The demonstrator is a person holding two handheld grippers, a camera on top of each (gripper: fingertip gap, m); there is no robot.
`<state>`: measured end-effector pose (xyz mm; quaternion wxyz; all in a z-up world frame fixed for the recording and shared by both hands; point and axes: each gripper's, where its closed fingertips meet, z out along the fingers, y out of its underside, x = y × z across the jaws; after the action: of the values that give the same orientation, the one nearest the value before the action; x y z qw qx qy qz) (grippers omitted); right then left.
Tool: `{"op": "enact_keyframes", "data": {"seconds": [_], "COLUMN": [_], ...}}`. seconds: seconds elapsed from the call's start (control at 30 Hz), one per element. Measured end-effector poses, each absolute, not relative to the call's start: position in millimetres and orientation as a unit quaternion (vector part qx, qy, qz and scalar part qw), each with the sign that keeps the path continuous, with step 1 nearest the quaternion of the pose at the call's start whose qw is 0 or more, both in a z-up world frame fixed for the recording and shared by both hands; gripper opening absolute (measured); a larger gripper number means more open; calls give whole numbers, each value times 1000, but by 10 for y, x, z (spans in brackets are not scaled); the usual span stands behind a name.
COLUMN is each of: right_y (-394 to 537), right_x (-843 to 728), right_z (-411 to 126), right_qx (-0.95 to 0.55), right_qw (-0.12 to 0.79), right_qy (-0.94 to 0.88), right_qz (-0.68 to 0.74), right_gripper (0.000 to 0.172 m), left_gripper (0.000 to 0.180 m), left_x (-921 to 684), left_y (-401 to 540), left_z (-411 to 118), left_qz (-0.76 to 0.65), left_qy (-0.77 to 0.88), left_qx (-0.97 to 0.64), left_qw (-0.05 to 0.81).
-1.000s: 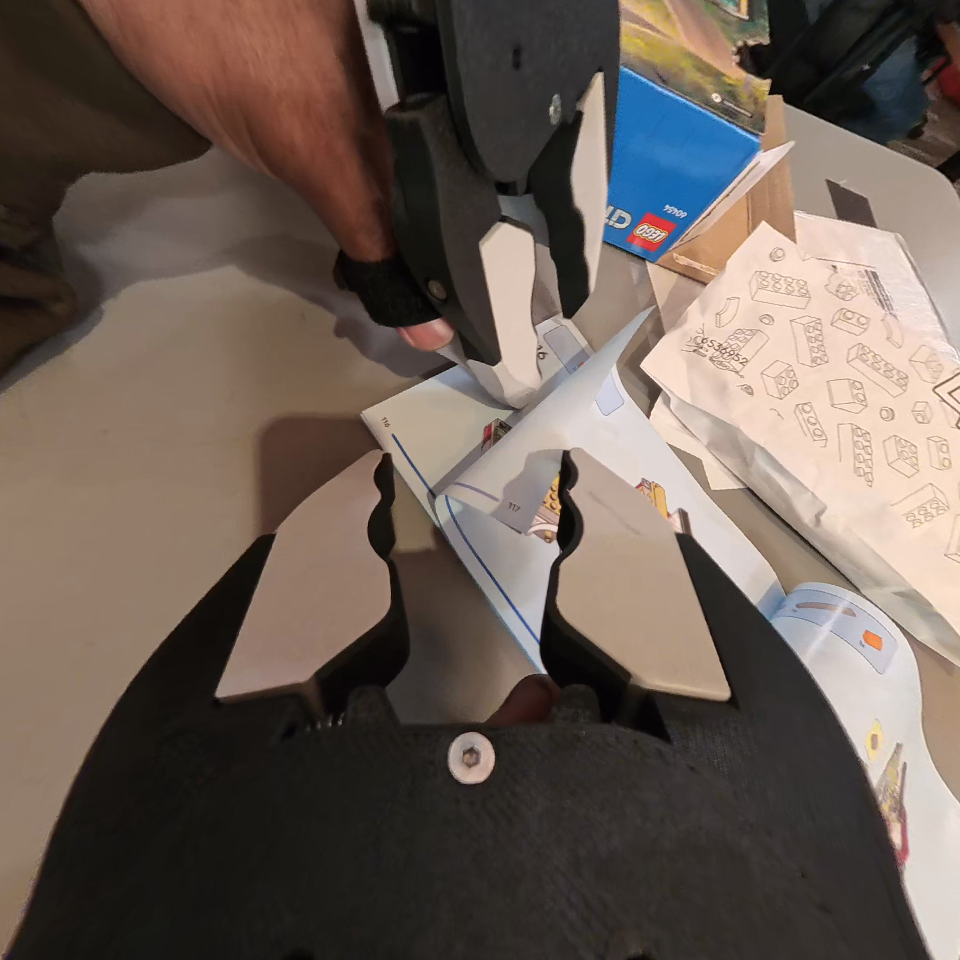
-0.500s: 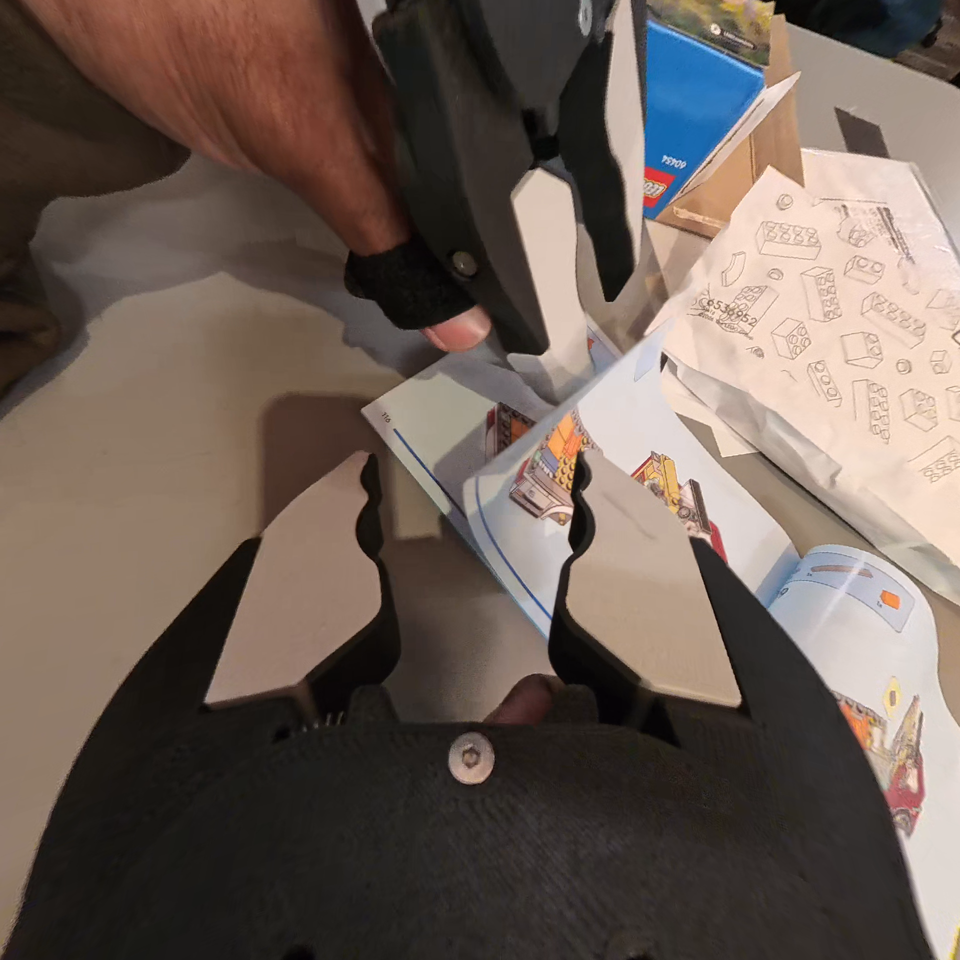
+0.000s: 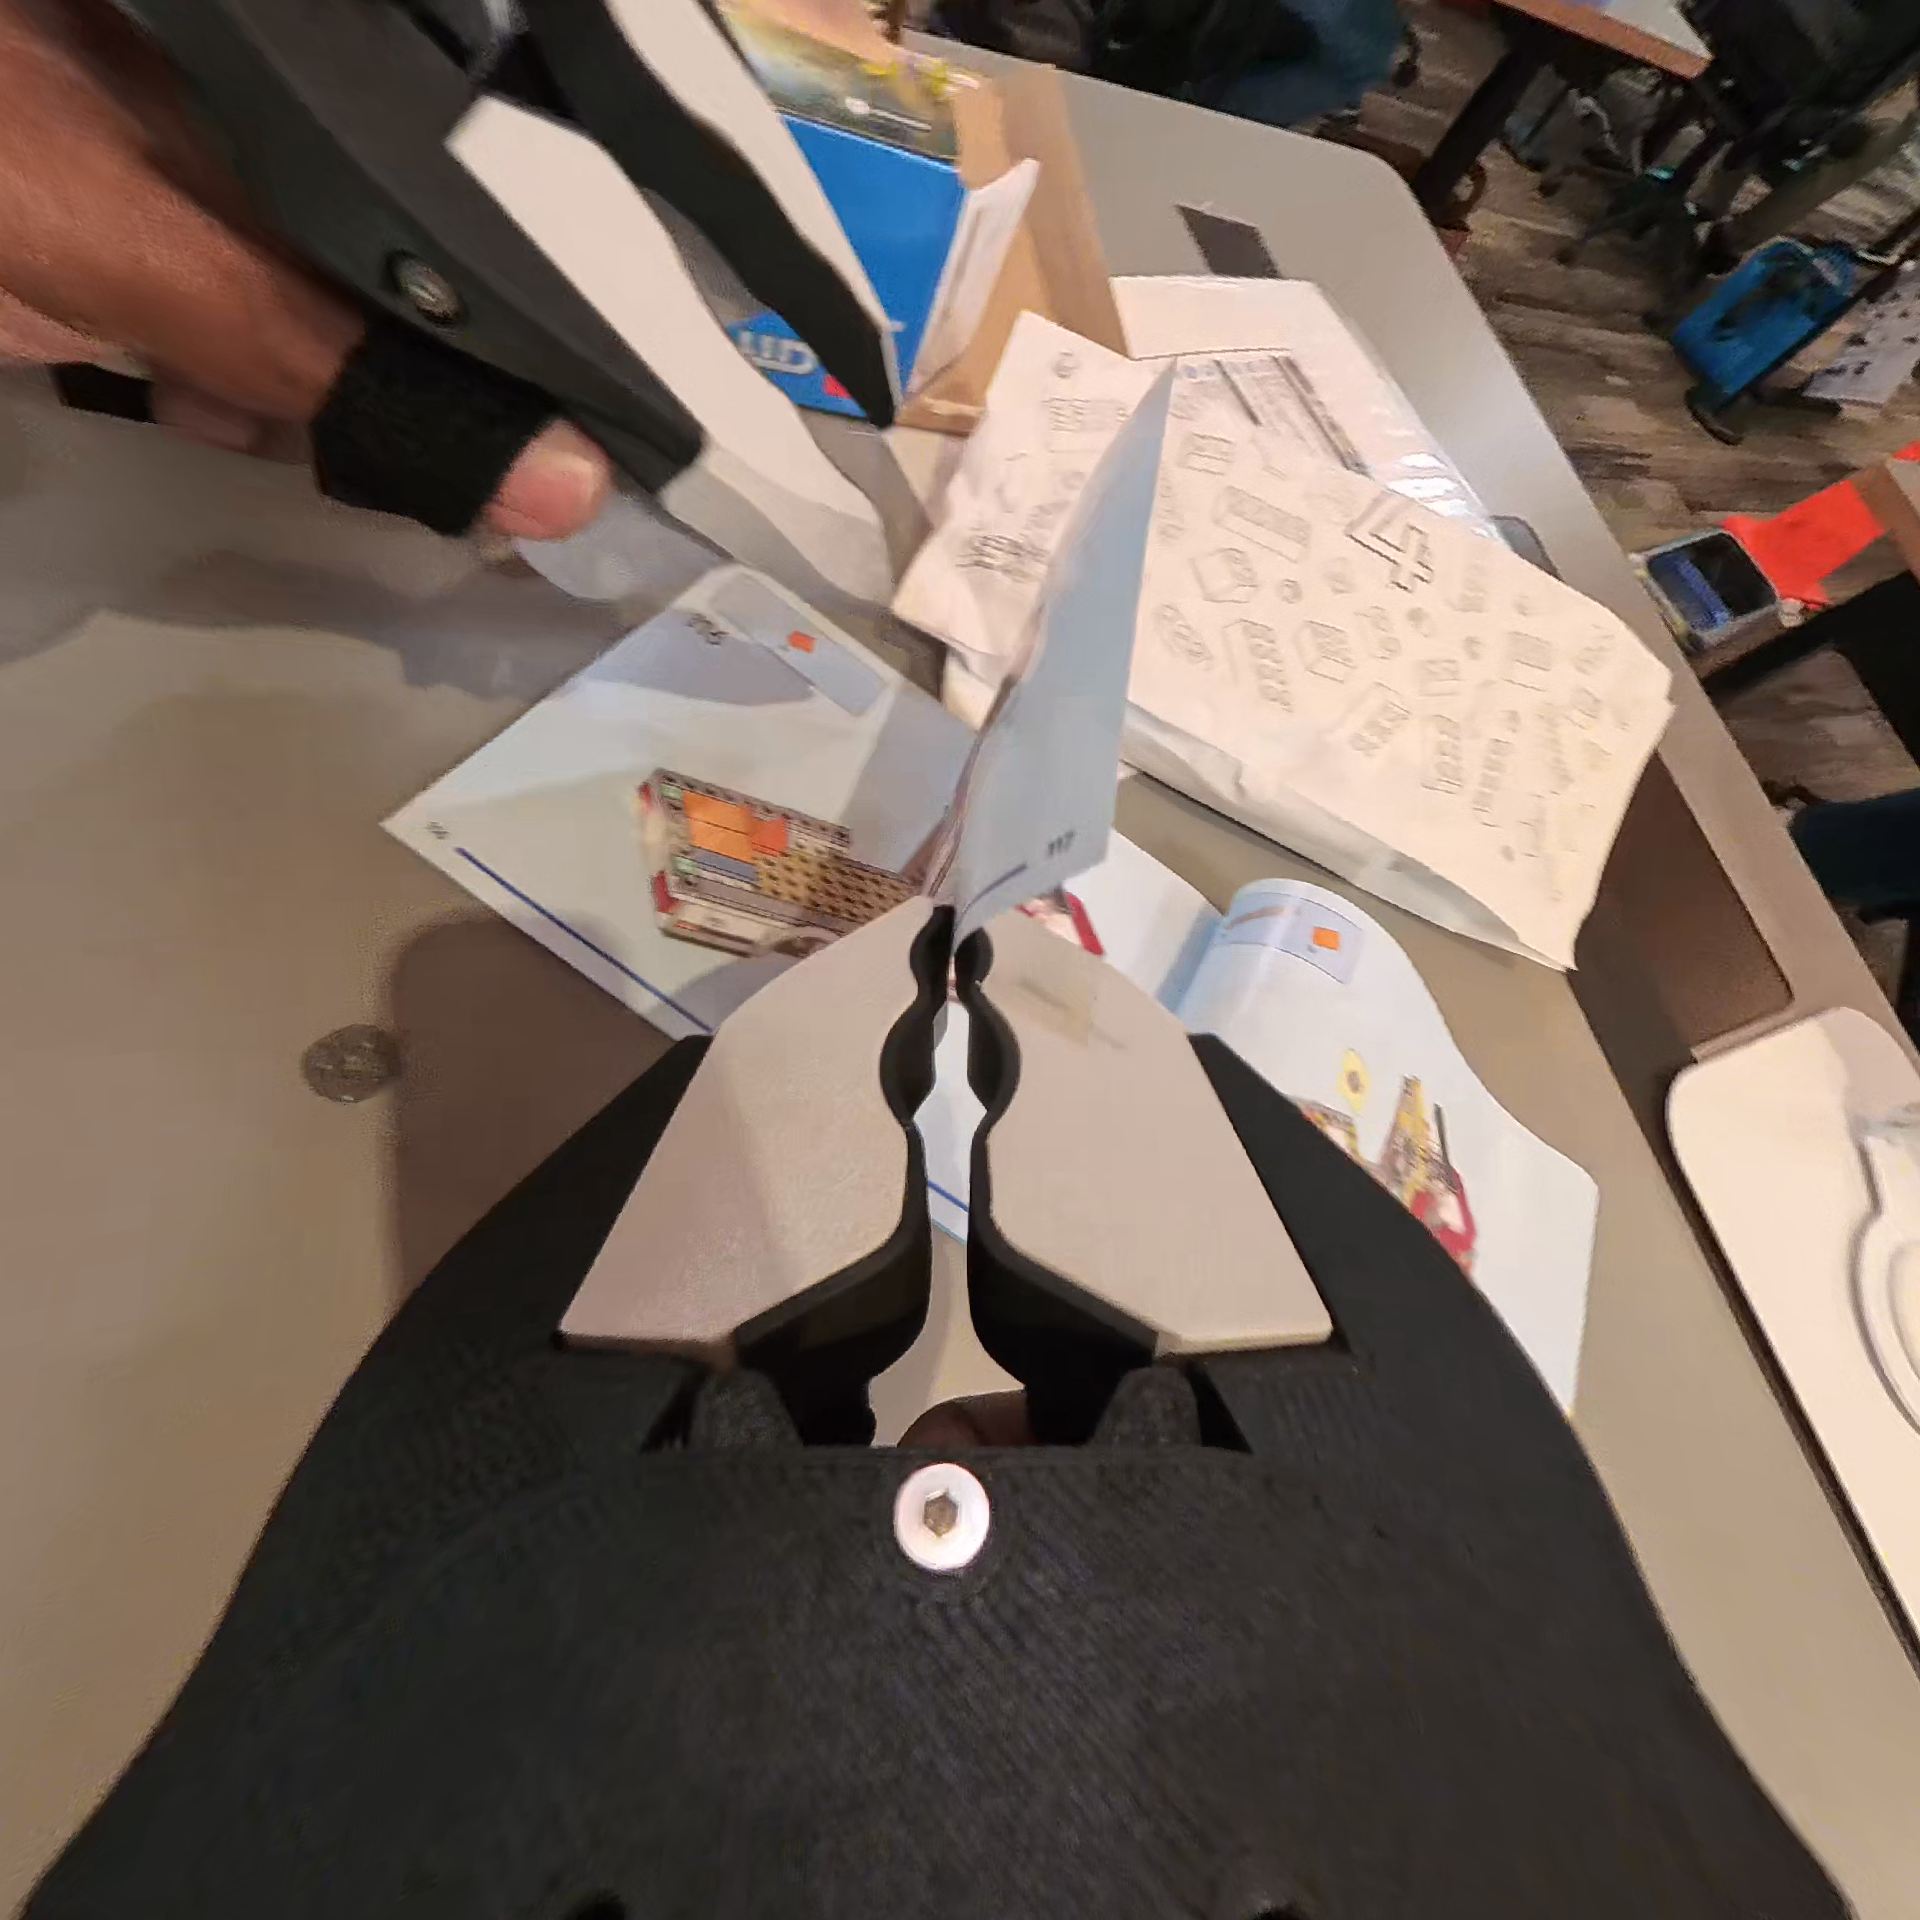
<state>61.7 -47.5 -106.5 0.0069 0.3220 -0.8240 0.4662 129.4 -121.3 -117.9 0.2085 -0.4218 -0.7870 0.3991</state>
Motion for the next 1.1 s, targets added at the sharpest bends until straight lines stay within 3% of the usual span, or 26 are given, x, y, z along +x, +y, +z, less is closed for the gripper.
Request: {"op": "enact_keyframes", "data": {"seconds": [0.47, 0.93, 1.1], "right_y": [-441, -271, -215], "right_x": [-372, -1105, -1177], "right_z": [-929, -1032, -1039], "right_qx": [178, 47, 49], "right_qw": [4, -13, 17], "right_qy": [-870, -920, -926], "right_qz": [460, 390, 373], "right_gripper": [7, 55, 63], "left_gripper": [54, 54, 54], "left_x": [1256, 934, 689], "left_y": [-1206, -955, -819], "left_z": [-1262, -1388, -1404], "left_qz": [388, 376, 381], "left_qy": [-786, -748, -728], "left_qx": [-430, -515, -546], "left_qw": [215, 185, 164]}}
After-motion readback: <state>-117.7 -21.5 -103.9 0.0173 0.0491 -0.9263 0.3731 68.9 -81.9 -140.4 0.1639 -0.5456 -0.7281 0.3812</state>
